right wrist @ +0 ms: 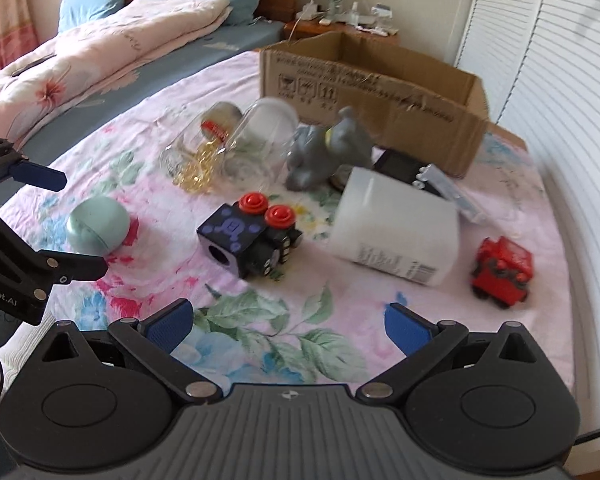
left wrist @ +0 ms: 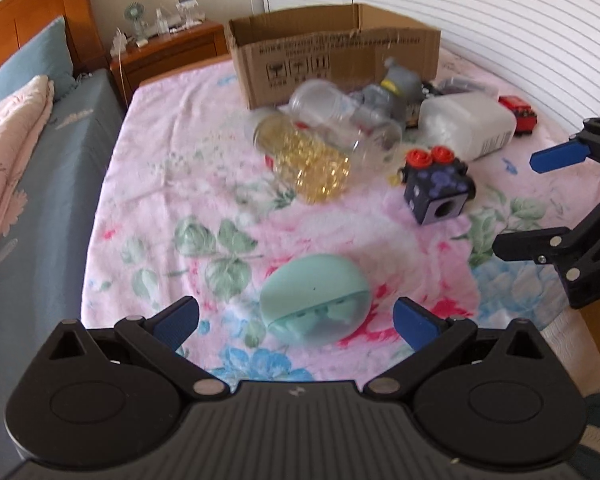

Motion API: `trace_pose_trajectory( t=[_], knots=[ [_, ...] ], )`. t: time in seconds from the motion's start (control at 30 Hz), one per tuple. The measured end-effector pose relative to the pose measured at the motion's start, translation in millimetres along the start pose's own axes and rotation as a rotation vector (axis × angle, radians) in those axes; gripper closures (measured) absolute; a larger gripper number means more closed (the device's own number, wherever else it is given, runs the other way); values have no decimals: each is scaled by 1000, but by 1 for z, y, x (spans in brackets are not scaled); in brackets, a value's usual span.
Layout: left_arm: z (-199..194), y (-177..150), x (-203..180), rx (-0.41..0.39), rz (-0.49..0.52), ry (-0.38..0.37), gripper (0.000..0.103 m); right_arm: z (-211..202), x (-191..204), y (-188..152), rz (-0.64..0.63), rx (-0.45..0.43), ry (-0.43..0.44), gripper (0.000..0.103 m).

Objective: Organize rigid objects
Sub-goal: 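Move left tool to teal egg case while right tool approaches blue cube, then close left tool on teal egg case while right tool grasps blue cube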

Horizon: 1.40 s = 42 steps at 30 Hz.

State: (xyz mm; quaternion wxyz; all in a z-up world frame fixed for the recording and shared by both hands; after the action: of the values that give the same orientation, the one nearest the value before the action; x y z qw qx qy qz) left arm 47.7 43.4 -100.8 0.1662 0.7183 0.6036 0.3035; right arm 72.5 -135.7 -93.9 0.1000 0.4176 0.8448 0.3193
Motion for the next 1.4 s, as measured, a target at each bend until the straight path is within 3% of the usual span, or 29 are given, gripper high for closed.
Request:
trace_pose_trajectory(
  t=[0.27, 0.63, 0.77, 0.87, 0.97, 1.17, 1.4],
  knots=[
    [9, -5, 6, 29, -88, -57, 1, 17, 1, 3, -19, 3, 61, 0],
    [7, -3, 6, 71, -127, -10, 1, 25, 0, 1, -75, -21, 115, 0],
    [2, -3, -3, 60, -82, -11, 1, 23, 0, -3, -84, -55, 120, 0],
    [-7, -3, -5, 35, -71, -59, 2, 22, -1, -4, -86, -64, 121, 0],
    [-7, 2, -2, -11, -32, -20, 2, 22, -1, -5, -88, -73, 123, 0],
    [0, 16, -4, -46, 26, -152, 2, 21, -1, -7, -85, -84, 120, 0],
    [-11, 10, -19, -15, 137, -313, 3, 20, -1, -7, -88, -79, 120, 0]
  ],
)
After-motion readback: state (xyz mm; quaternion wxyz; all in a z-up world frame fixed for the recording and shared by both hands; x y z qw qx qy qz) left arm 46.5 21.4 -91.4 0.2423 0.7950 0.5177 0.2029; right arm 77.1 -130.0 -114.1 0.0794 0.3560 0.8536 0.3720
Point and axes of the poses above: each gripper's, at about its wrist camera, not at the fingertips, and z roughly the way its jaws point, x to its left, y to its top, the point moved 4 cm from there along z, roughly the way its jaws point, and after that the axes turned 12 degrees about y, right-handed, at the moved point
